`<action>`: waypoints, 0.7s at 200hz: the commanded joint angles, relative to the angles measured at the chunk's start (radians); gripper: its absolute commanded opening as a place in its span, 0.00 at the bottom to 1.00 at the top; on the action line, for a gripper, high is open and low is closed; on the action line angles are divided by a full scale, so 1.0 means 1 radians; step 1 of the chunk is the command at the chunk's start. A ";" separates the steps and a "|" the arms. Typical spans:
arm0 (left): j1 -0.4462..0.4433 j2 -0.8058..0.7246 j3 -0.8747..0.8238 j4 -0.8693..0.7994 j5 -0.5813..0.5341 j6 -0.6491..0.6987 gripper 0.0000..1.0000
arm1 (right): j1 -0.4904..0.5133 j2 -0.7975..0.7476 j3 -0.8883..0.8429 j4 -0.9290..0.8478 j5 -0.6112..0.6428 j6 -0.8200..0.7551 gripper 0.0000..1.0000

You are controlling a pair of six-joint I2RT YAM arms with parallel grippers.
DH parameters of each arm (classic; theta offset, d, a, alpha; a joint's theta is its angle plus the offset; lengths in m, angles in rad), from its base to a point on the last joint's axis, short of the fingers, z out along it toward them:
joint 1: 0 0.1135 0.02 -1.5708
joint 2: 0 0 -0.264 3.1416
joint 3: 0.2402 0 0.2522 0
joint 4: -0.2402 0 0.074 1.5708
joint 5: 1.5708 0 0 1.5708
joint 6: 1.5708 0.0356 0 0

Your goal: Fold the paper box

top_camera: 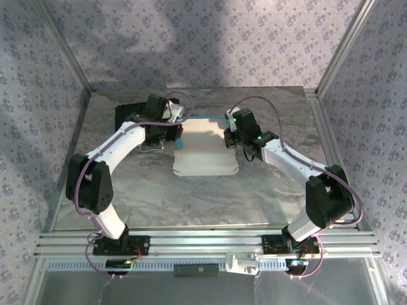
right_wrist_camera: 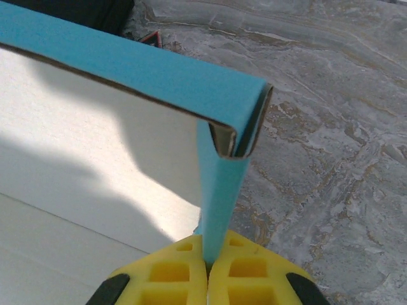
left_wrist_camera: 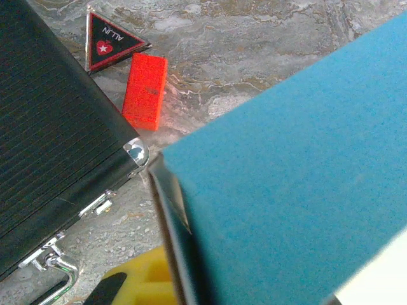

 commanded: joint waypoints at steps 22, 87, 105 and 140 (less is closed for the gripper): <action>-0.061 -0.015 0.046 0.033 0.138 0.017 0.00 | 0.062 0.041 0.028 0.062 0.008 0.014 0.17; -0.069 -0.012 0.054 0.025 0.123 0.009 0.00 | 0.073 0.084 0.064 0.041 0.104 0.059 0.08; -0.076 -0.005 0.061 0.022 0.100 -0.004 0.00 | 0.091 0.092 0.066 0.018 0.175 0.080 0.00; -0.101 0.004 0.069 0.022 0.018 -0.059 0.00 | 0.146 0.176 0.202 -0.178 0.449 0.179 0.00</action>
